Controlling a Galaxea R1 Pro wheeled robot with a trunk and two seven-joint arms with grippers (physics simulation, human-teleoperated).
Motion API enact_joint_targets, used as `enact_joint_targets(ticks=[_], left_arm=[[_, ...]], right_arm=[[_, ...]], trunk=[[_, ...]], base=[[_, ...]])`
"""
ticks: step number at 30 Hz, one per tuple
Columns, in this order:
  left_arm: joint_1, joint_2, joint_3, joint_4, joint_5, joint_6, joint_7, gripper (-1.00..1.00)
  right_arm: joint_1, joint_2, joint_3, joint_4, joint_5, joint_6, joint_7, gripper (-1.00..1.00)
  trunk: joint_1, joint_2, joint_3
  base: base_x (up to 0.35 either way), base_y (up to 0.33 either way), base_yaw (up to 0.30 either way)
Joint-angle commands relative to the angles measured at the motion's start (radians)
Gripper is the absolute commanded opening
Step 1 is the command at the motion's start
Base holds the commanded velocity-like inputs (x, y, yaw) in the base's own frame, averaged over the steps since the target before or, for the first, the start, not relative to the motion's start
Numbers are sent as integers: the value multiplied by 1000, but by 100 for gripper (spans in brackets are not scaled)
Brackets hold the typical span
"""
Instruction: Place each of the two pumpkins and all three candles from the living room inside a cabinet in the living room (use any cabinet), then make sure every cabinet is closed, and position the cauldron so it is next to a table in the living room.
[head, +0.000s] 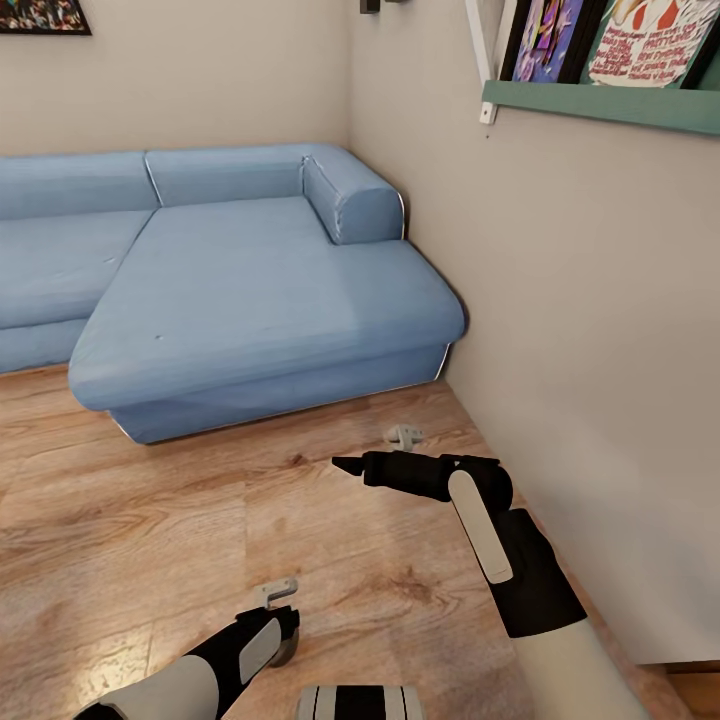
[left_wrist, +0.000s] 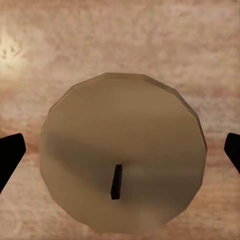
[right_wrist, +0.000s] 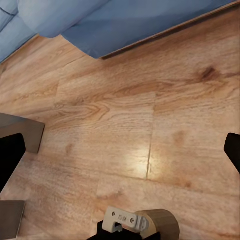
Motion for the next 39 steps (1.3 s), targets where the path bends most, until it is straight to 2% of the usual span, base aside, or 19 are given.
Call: enact_joint_targets(ticks=[1,5,12,17,39], left_arm=[[0,1,-8,-2,5,5,7,100],[0,1,-8,-2,5,2,7,100],[0,0,-8,-2,6,-12,7,100],[0,0,-8,-2,6,-12,7,100],[0,2,-8,-2,9,-12,6,100]], right_arm=[[-1,0,-1,0,10,4,10,100],[-1,0,-1,0,10,4,10,100],[-1,0,-1,0,10,4,10,100],[-1,0,-1,0,11,4,10,100],[-1,0,-1,0,10,4,10,100]], trunk=[[0,-1,-5],[2,-1,-20],[2,-1,-20],[4,-3,-39],[4,-3,-39]], base=[[0,0,0],[0,0,0],[0,0,0],[0,0,0],[0,0,0]])
